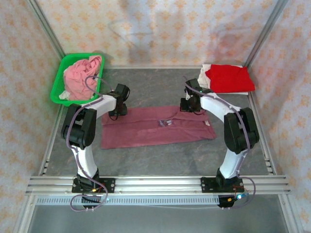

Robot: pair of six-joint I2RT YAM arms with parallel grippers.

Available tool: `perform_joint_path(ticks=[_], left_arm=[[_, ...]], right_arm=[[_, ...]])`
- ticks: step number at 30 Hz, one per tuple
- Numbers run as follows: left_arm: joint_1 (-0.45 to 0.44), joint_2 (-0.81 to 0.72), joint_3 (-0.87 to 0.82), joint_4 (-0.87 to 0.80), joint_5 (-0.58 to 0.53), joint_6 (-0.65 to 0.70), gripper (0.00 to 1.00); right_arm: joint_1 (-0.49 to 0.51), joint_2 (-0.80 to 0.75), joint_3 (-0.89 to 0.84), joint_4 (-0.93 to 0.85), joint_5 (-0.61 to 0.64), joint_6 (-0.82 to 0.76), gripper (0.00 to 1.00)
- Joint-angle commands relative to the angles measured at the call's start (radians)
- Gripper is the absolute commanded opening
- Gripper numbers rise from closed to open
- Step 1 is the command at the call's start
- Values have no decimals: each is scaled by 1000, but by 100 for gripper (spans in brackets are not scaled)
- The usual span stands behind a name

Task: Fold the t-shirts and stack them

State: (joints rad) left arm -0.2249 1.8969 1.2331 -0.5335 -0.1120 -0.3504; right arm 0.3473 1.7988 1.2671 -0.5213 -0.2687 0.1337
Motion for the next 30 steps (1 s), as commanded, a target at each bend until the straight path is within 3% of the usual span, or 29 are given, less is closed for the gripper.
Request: perform_joint_path(ticks=[1, 2, 3, 4, 9, 13, 18, 24, 30], left_arm=[[-5, -13, -8, -6, -30, -16, 40], [-6, -10, -6, -6, -30, -15, 40], [-5, -9, -4, -6, -31, -13, 40], [-6, -9, -2, -6, -30, -13, 40], [-11, -4, 6, -11, -25, -13, 40], [-12, -5, 3, -12, -23, -16, 41], [-13, -3, 3, -14, -36, -13, 41], [-13, 5, 2, -13, -38, -14, 41], [-18, 7, -1, -5, -35, -21, 41]], right_arm=[[6, -23, -38, 48, -4, 12, 0], [5, -16, -34, 53, 4, 12, 10], [5, -3, -23, 53, 21, 13, 26], [6, 15, 1, 40, 42, 16, 35], [7, 107, 102, 35, 76, 15, 48], [11, 188, 174, 13, 78, 6, 49], [25, 238, 222, -11, 76, -1, 44], [29, 221, 200, -17, 74, 1, 15], [29, 160, 166, -16, 89, 9, 1]])
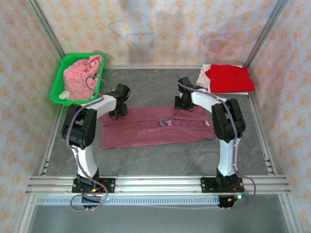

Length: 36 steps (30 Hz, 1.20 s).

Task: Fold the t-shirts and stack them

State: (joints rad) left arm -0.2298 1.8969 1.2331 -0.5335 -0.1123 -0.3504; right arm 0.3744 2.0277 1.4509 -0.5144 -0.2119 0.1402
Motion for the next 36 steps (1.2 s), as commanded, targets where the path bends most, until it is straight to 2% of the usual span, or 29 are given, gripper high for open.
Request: perform_joint_path(ticks=[1, 14, 24, 33, 34, 35, 36], left_arm=[[-16, 7, 0, -6, -38, -22, 41], [-27, 42, 5, -6, -53, -24, 41], [-28, 58, 11, 1, -47, -25, 41], [-27, 61, 19, -5, -58, -16, 41], [-26, 62, 20, -4, -59, -16, 41], [-27, 63, 20, -4, -58, -16, 41], [-28, 65, 22, -2, -58, -18, 41]], right_arm=[[2, -82, -22, -22, 33, 1, 0], [34, -188, -118, -52, 64, 89, 0], [141, -316, -212, -91, 239, 203, 0], [216, -361, -316, -164, 281, 331, 0], [224, -367, -332, -163, 278, 346, 2], [231, -376, -347, -165, 274, 366, 12], [238, -388, -368, -161, 268, 380, 15]])
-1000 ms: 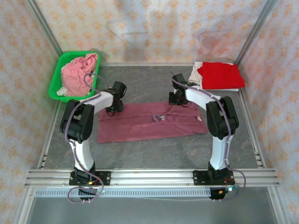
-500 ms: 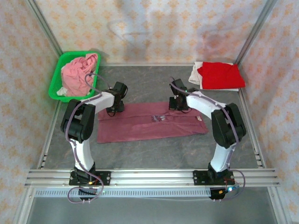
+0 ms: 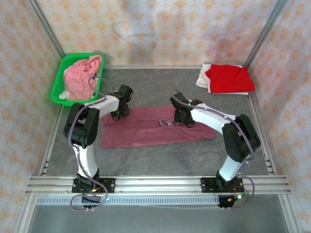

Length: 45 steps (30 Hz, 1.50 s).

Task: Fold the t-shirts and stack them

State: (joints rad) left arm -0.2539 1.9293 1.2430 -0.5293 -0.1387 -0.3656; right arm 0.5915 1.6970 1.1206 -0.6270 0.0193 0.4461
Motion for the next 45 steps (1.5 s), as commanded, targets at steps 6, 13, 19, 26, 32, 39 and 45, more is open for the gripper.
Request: perform_joint_path(ticks=[6, 13, 19, 26, 32, 39, 45], left_arm=[[-4, 36, 26, -7, -26, -4, 41], [-3, 29, 49, -12, -30, 12, 41], [0, 51, 74, -34, 20, 10, 40], [2, 14, -24, -38, 86, -22, 40], [0, -100, -195, -8, 184, -84, 39], [-50, -279, -359, -101, 177, -143, 39], [-112, -482, -418, -194, 115, -196, 39]], right_arm=[[31, -181, -96, -69, 47, 131, 15], [-9, -270, -75, -56, 148, 96, 12], [-108, -150, -15, -5, 104, 59, 11], [-158, 39, 90, 38, 25, 26, 8], [-174, 164, 134, 84, -29, 27, 8], [-174, 328, 211, 187, -161, 27, 4], [-127, 495, 385, 324, -323, -30, 3]])
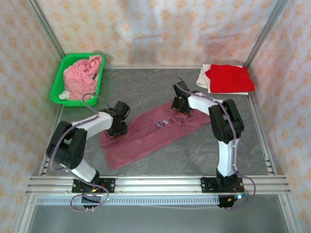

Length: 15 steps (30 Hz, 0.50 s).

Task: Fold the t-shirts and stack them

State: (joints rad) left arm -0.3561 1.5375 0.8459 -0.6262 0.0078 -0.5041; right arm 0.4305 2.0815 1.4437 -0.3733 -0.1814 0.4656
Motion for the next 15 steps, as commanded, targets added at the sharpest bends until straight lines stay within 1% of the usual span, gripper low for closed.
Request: perform_joint_path(ticks=[1, 4, 5, 7, 11, 15], left_arm=[[-15, -122, -29, -91, -11, -64, 39], [-30, -203, -38, -67, 60, -85, 39], [-32, -220, -36, -69, 69, -86, 39], [-32, -250, -25, -83, 45, -90, 40], [-29, -275, 16, -72, -9, -64, 40], [4, -187, 83, -24, -8, -36, 40]], right_arm=[[43, 137, 106, 77, -137, -66, 3], [54, 215, 274, 52, -183, -104, 5], [54, 225, 321, 34, -179, -109, 5], [54, 208, 369, 14, -157, -115, 8], [53, 91, 310, 12, -79, -102, 16], [52, -22, 180, -21, 11, -69, 17]])
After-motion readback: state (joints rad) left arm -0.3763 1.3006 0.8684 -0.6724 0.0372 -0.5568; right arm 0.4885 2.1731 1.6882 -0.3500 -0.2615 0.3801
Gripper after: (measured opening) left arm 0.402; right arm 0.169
